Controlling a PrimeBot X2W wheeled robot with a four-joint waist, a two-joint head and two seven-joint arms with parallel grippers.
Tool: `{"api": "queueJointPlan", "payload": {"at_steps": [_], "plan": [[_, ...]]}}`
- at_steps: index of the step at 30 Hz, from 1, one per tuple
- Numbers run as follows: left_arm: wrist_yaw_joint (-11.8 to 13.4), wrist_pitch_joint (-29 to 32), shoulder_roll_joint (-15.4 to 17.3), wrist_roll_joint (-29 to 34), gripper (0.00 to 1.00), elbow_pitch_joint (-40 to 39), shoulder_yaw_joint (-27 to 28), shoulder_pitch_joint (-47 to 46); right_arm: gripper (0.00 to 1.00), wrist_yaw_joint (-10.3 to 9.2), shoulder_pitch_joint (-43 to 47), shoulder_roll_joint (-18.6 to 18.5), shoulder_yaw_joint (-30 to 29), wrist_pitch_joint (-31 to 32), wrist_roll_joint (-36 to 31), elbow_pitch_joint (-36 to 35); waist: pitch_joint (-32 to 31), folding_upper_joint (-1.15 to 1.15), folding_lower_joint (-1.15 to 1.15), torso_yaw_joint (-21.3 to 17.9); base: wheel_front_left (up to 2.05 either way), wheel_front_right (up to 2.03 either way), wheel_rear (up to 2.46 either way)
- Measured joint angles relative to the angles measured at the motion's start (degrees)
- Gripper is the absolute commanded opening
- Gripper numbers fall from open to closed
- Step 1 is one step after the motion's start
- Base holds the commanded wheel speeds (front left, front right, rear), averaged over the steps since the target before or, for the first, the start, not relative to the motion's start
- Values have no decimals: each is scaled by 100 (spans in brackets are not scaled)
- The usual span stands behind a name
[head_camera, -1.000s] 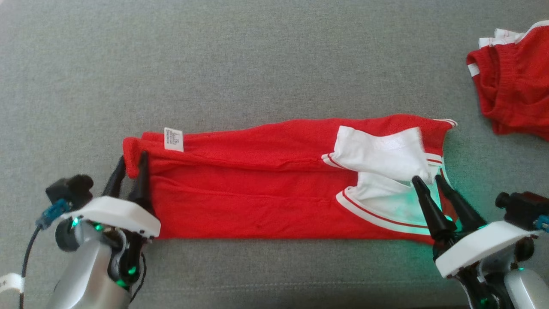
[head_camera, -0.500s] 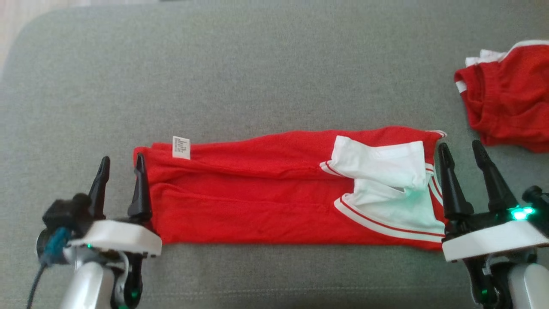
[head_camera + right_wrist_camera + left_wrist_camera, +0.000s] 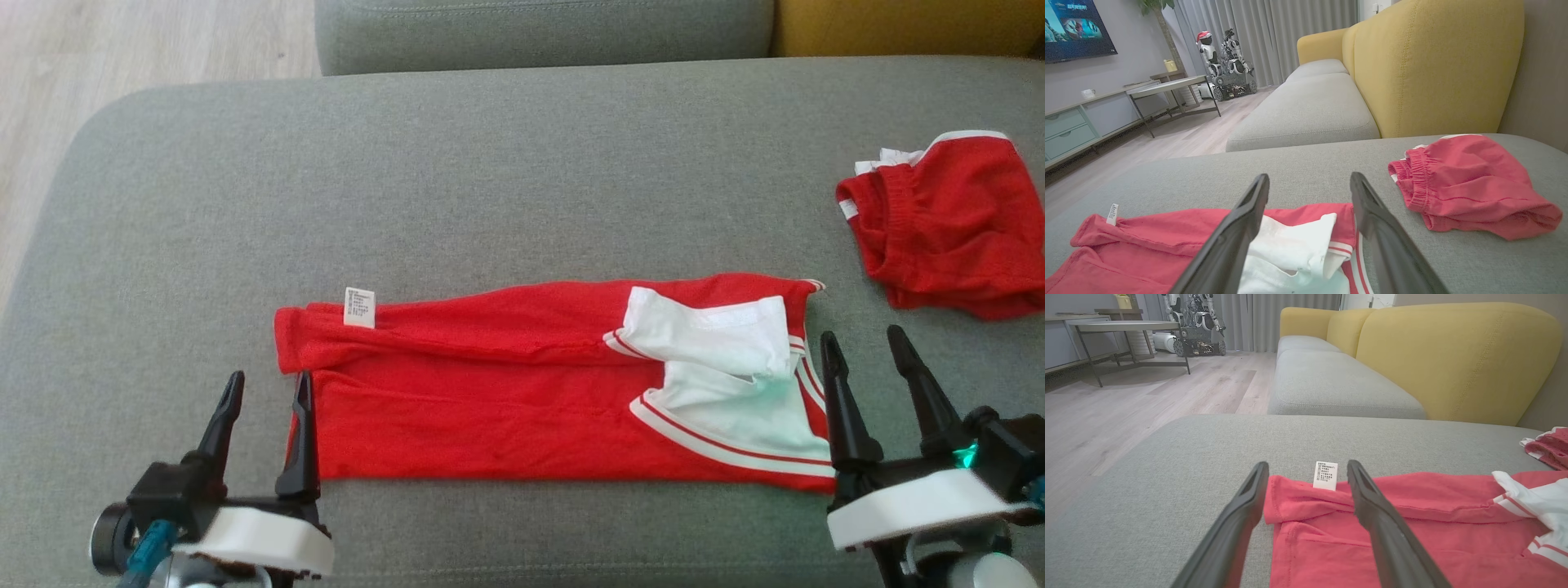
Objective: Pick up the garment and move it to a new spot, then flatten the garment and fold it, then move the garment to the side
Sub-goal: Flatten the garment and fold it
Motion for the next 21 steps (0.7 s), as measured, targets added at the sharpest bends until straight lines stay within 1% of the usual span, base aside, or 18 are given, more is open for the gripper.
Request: {"api": "queueJointPlan", "payload": {"at_steps": [13,17,21], "plan": [[2,29,10,0,100,-4,-145,-7,100,0,-19,18,-85,49,-38,165,45,0,0,20,0,0,0],[-2,35,7,0,100,-8,-170,-55,100,0,-77,19,-215,140,-27,438,131,0,0,49,0,0,0],[-64,34,-19,0,100,-1,-259,-307,100,0,-455,-30,-298,253,16,1050,310,0,0,124,0,0,0]]}}
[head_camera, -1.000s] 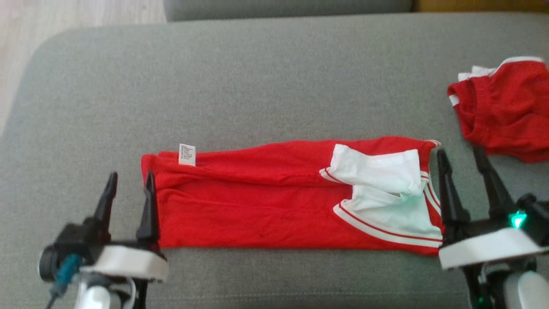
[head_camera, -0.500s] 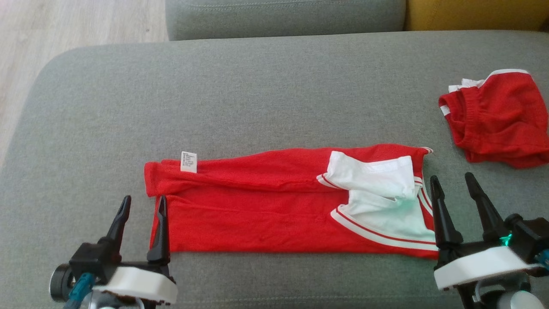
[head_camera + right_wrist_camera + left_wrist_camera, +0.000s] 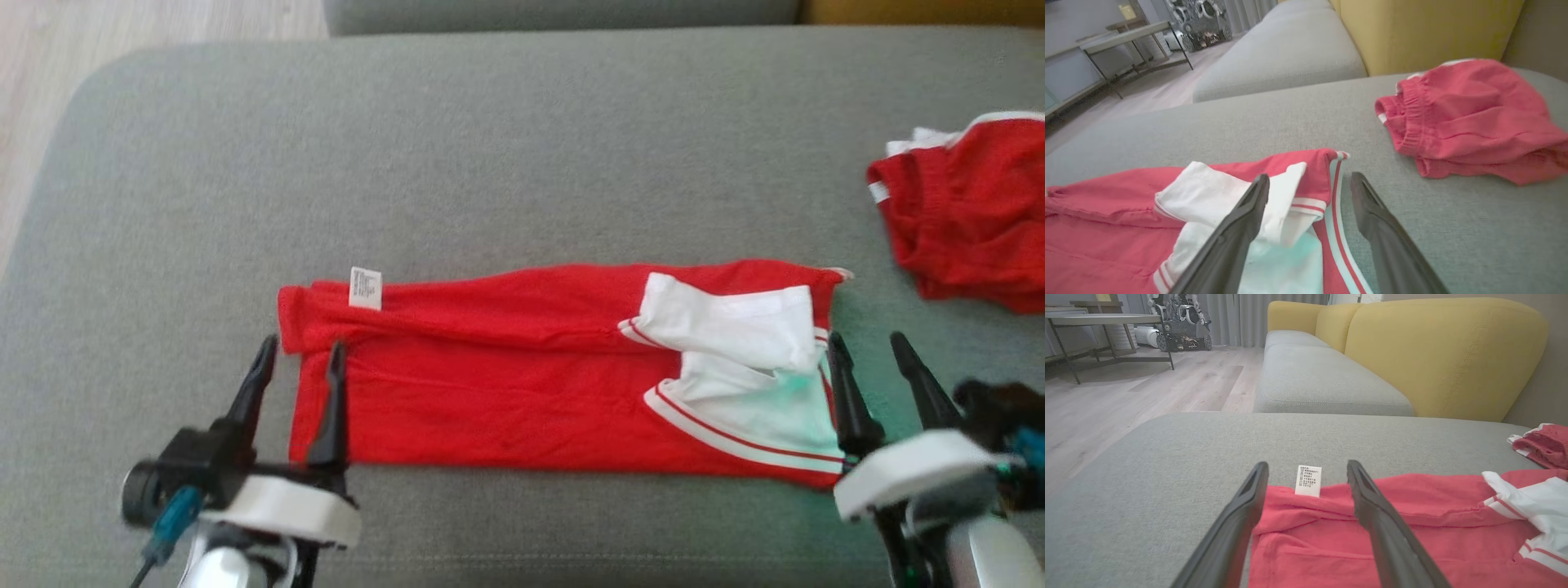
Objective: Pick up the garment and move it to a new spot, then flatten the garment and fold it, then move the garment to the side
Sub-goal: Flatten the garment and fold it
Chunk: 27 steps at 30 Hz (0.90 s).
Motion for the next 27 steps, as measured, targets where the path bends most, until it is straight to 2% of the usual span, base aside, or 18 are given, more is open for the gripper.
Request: {"api": "queueJointPlan", "payload": {"at_steps": [3,11,19,20,21,24,27], "plan": [[-52,-1,-52,0,100,21,-97,-232,100,0,-407,-79,14,158,3,481,158,0,0,75,0,0,0],[-153,-15,-188,1,100,205,-145,-468,100,0,-879,-126,-36,1179,2,1445,507,0,1,225,0,0,0],[-241,-16,-265,51,100,270,-138,-603,100,0,-970,-175,-56,2373,208,1076,618,0,0,249,0,0,0],[-246,-16,-283,51,100,270,-133,-620,45,0,-970,-178,-55,2505,213,1022,622,0,0,252,0,0,0],[-248,-16,-302,52,100,269,-129,-642,0,0,-968,-181,-55,2604,215,971,625,0,0,255,0,0,0],[-296,-16,-344,78,100,266,-110,-654,0,0,-955,-174,-32,2864,290,847,643,0,0,258,0,0,0],[-303,-16,-352,112,100,253,-75,-654,0,0,-887,-134,-23,2871,298,708,660,0,1,242,0,0,0]]}}
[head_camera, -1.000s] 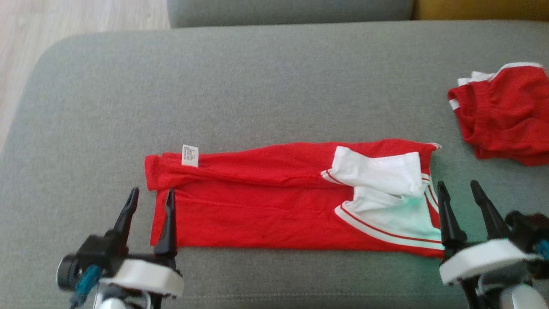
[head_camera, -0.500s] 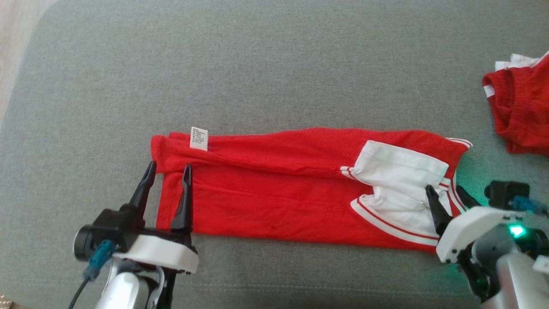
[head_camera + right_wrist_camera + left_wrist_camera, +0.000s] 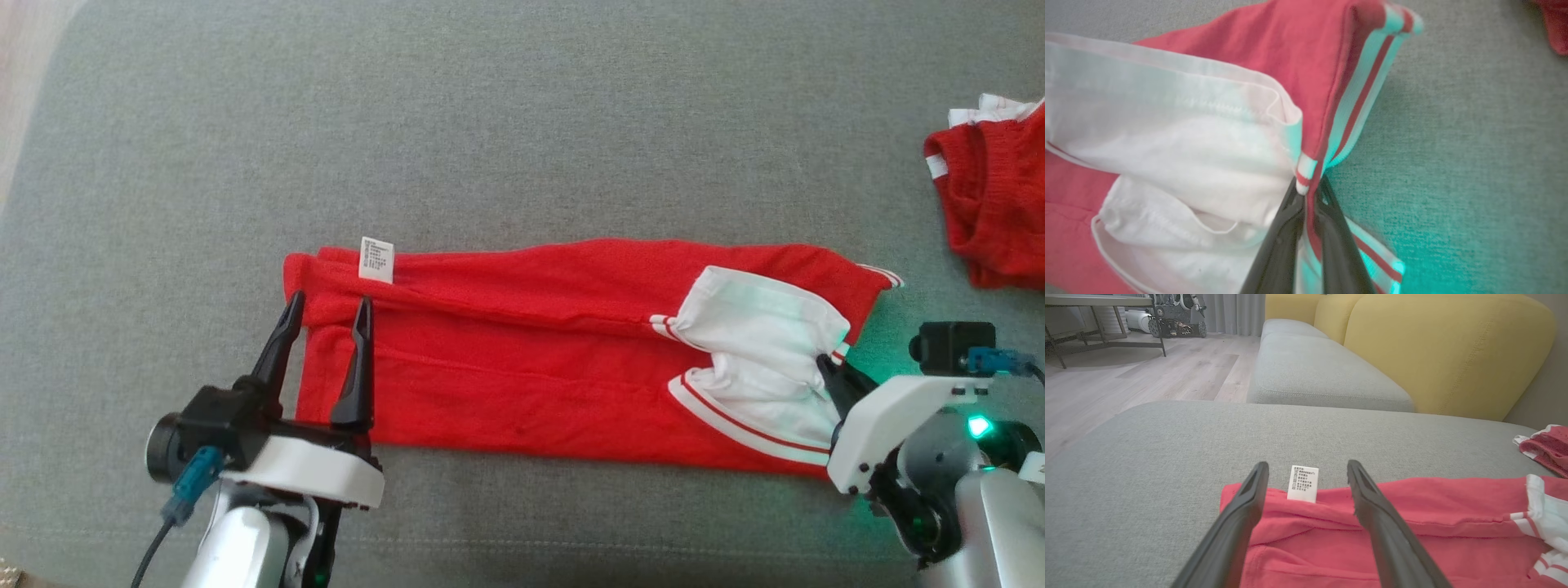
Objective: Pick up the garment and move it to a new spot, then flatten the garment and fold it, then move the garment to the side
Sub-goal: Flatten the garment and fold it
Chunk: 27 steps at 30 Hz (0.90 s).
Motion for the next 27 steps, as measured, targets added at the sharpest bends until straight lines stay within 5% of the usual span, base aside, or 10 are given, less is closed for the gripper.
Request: {"api": "queueJointPlan", "payload": {"at_steps": [18,27], "plan": [[-100,-1,-123,90,100,-9,204,24,0,0,440,-269,-802,79,31,-792,-288,0,0,-137,0,0,0],[-152,-1,-174,130,100,9,245,170,0,0,133,-81,-208,1144,1289,-2040,-541,0,0,-143,0,0,0]]}}
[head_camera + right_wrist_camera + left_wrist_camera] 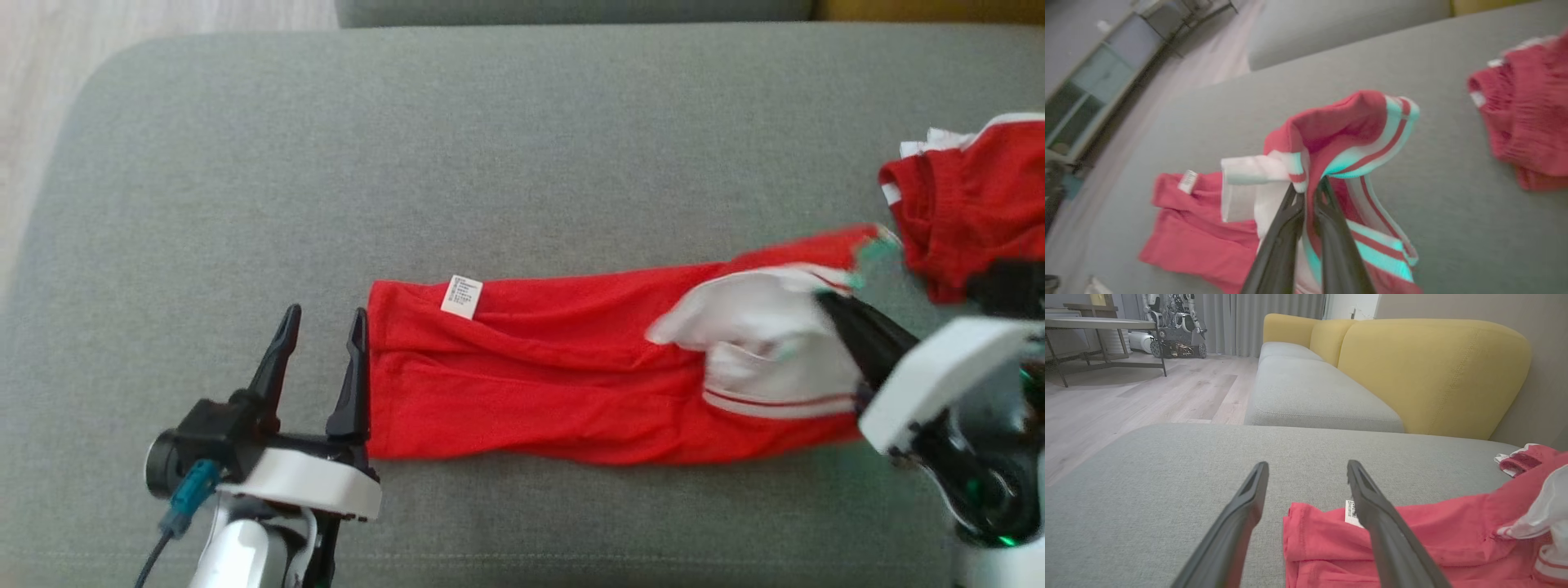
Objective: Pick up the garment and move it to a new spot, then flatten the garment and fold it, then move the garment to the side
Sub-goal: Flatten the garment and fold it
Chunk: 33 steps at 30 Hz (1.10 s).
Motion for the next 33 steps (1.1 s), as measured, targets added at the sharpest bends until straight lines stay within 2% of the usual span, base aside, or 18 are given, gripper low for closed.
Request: {"api": "queueJointPlan", "payload": {"at_steps": [5,9,13,21,29,30,31,32,33], "plan": [[-47,0,-34,12,100,35,-29,35,0,0,-268,208,403,465,790,-192,-155,0,0,153,0,0,0],[-51,-11,-46,19,100,66,-40,96,0,0,-363,323,867,347,1272,172,-227,0,0,350,0,0,0],[-119,-16,-67,19,100,110,-68,94,0,0,-659,333,1514,-357,1946,990,-245,0,0,570,0,0,0],[-198,-16,-115,62,100,160,-200,71,0,0,-1664,322,2976,-2020,2840,2782,-99,0,0,1014,0,0,0],[-246,-16,-186,62,100,220,-264,-129,0,0,-2497,298,4245,-2902,3627,3996,164,0,0,1306,0,0,0],[-246,-16,-189,62,100,230,-263,-150,7,0,-2548,293,4359,-2986,3733,4095,188,0,0,1319,0,0,0],[-246,-16,-191,62,100,229,-263,-163,51,0,-2607,286,4481,-3074,3807,4170,213,0,0,1323,0,0,0],[-245,-16,-196,62,100,231,-263,-163,100,0,-2655,280,4584,-3174,3902,4202,231,0,0,1320,0,0,0],[-244,-16,-197,62,100,232,-260,-163,100,0,-2715,274,4697,-3283,4014,4232,242,0,0,1307,0,0,0]]}}
